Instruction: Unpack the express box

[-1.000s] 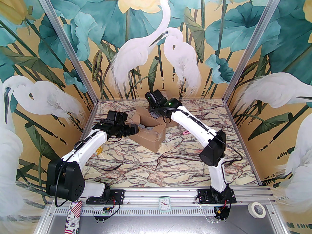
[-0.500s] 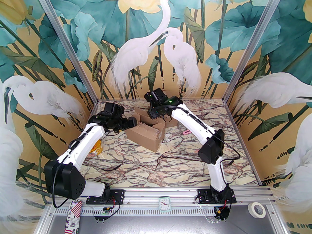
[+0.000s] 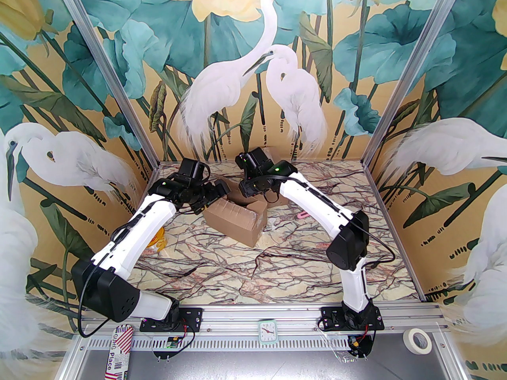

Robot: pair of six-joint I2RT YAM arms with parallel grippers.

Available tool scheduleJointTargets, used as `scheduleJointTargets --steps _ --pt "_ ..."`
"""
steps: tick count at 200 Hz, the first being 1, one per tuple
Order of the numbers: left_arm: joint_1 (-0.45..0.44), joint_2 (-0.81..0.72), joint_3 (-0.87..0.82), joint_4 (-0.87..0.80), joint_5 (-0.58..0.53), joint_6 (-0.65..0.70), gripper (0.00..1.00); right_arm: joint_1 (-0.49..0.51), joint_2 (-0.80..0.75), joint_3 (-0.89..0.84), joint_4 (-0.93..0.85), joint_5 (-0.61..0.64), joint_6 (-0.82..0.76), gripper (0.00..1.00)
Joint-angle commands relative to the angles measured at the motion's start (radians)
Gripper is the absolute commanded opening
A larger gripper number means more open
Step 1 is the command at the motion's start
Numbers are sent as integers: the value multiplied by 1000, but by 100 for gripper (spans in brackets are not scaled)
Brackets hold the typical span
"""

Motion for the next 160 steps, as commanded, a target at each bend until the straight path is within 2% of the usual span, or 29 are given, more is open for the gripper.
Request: scheduleJointTargets --steps 1,35,75,160 --pt "-21 46 45 -105 -80 -173 93 4 -43 -30 42 23 34 44" --pt "-47 76 82 -147 -111 -283 93 3 -65 -78 97 -3 72 44" --pt "-50 165 173 -339 -174 -414 93 12 -67 -106 146 -40 102 44" --pt "-49 271 319 -455 -238 -502 94 18 -108 -204 240 -116 107 44"
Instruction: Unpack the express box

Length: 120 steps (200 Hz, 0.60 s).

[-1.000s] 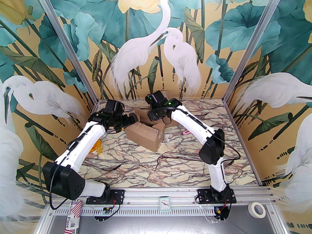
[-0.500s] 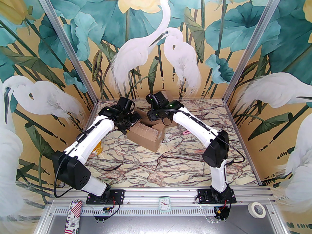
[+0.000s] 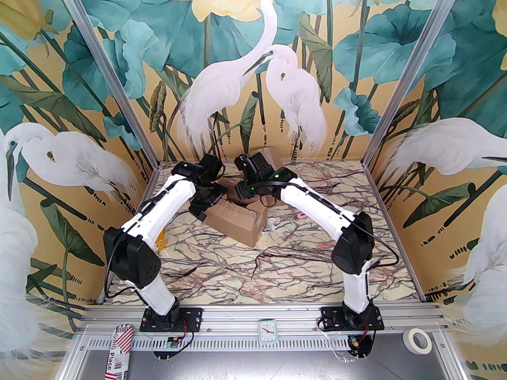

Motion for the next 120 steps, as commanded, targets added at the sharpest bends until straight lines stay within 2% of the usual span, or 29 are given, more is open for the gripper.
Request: scheduleJointTargets --steps 1,61,120 --pt "-3 30 45 -72 -49 -44 94 4 -44 -32 53 -35 17 44" --pt "-2 87 84 -79 -56 -47 97 4 -57 -56 74 -52 16 44" --pt "-2 125 147 -80 -93 10 99 4 -56 -60 79 -62 17 44"
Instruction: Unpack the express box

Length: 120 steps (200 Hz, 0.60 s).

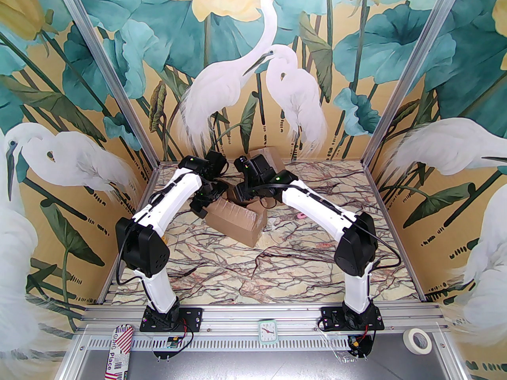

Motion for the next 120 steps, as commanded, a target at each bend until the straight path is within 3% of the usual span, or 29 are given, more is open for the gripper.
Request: scheduleJointTargets --steps 1,56,120 --pt "-2 5 30 -24 -40 23 99 4 -42 -6 15 -15 15 44" --pt "-2 13 -31 21 25 38 96 -2 -25 13 -1 -9 17 44" --pt "1 -81 -101 87 51 154 76 -31 -18 51 -28 4 18 44"
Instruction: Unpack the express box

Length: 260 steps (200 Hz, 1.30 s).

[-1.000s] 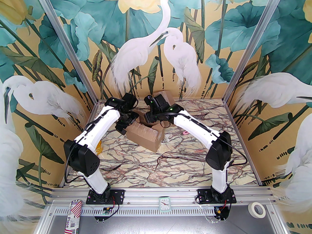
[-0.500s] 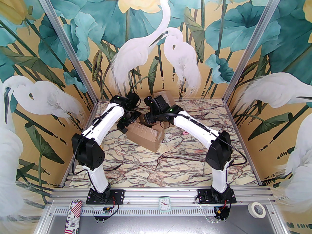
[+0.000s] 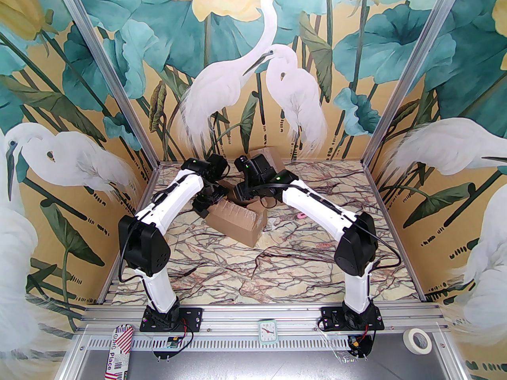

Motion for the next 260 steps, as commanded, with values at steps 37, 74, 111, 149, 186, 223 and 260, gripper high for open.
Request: scheduleJointTargets --steps 37,74,111,149,186,223,260 --pt "6 -124 -34 75 47 120 66 -29 5 75 -52 12 25 44" --pt "12 -163 -81 123 87 194 51 -40 26 112 -92 25 29 44" --pt "28 -213 -171 181 141 221 32 -53 41 140 -127 42 25 44" --pt "41 -256 -201 229 168 264 20 -54 38 185 -159 55 7 45" --pt "46 -261 -191 259 195 325 9 -51 -46 208 -186 70 -29 49" --pt "48 -271 -196 281 234 395 0 0 -92 230 -235 -30 -32 48" --pt "49 -316 -266 357 265 434 0 98 -58 294 -279 -19 23 46"
